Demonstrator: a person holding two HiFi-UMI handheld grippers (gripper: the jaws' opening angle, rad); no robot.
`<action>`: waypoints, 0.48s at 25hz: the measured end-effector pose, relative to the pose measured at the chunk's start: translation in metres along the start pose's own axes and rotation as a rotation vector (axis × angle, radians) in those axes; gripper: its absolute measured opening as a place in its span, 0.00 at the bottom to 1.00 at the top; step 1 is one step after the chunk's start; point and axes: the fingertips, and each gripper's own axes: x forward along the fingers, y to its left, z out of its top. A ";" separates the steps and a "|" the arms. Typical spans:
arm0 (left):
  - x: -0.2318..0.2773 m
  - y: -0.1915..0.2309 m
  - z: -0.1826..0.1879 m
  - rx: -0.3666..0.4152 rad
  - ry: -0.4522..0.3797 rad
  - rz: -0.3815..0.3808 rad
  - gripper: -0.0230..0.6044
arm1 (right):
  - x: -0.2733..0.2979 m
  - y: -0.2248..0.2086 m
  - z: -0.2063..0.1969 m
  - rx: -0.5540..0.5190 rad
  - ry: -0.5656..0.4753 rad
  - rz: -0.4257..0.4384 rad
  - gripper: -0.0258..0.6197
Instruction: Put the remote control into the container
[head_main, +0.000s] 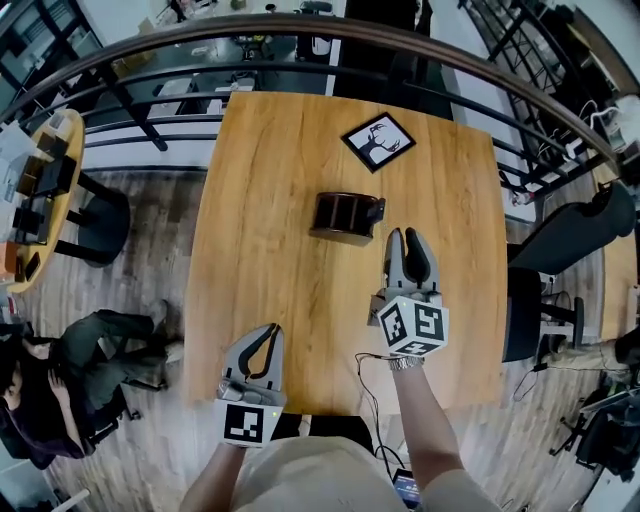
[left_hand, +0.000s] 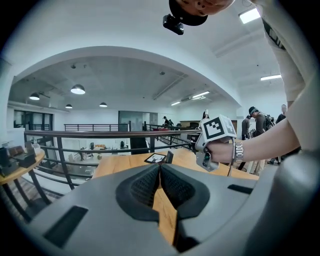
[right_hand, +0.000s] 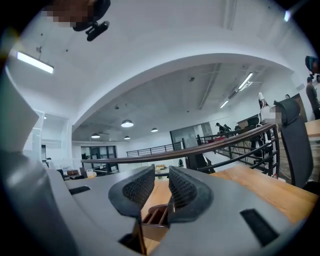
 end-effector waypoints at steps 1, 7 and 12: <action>-0.007 -0.002 0.007 0.008 -0.014 -0.011 0.07 | -0.017 0.006 0.012 0.006 -0.021 0.005 0.18; -0.060 -0.018 0.050 0.028 -0.115 -0.066 0.07 | -0.131 0.062 0.060 0.016 -0.093 0.036 0.07; -0.111 -0.027 0.073 0.037 -0.197 -0.119 0.07 | -0.208 0.127 0.070 -0.043 -0.068 0.122 0.07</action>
